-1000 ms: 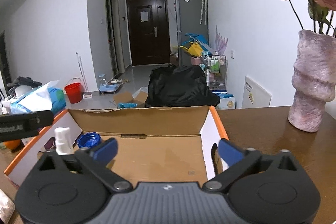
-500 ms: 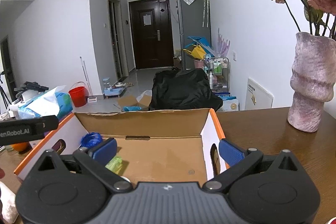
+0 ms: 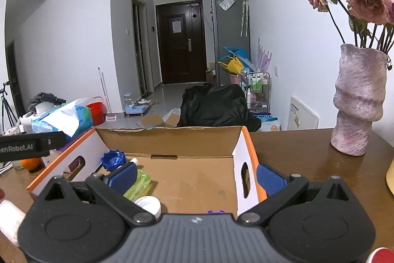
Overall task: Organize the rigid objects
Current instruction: 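Withdraw both open tools from the box back over the table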
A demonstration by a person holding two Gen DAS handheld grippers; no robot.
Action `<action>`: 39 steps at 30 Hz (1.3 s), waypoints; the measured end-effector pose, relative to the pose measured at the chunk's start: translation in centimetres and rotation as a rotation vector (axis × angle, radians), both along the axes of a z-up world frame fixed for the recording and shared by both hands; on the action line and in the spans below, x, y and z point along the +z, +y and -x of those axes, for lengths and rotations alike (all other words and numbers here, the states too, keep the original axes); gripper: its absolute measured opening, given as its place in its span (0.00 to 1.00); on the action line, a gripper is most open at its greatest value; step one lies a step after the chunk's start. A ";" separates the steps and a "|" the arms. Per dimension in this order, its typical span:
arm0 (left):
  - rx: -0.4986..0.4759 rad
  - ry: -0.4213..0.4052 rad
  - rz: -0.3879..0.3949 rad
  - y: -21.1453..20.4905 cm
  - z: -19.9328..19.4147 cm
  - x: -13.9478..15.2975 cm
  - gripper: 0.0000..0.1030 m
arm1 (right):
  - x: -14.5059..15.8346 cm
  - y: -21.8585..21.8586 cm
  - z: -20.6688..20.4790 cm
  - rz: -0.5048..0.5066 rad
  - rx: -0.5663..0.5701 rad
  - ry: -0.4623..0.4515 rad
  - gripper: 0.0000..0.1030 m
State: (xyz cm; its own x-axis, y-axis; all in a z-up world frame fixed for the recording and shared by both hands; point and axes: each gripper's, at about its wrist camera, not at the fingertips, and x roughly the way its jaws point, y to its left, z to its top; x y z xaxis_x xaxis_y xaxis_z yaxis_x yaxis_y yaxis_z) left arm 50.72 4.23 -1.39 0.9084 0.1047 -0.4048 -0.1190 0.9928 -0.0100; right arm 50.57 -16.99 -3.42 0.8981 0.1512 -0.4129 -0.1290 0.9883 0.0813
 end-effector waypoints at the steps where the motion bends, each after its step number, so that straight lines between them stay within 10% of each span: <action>1: 0.001 0.001 -0.001 0.0 0.3 0.0 1.00 | 0.0 0.0 0.3 0.003 0.000 0.000 1.00; 39: -0.037 0.035 0.007 1.0 15.2 -1.4 1.00 | -0.7 -2.7 15.0 0.049 0.036 -0.013 1.00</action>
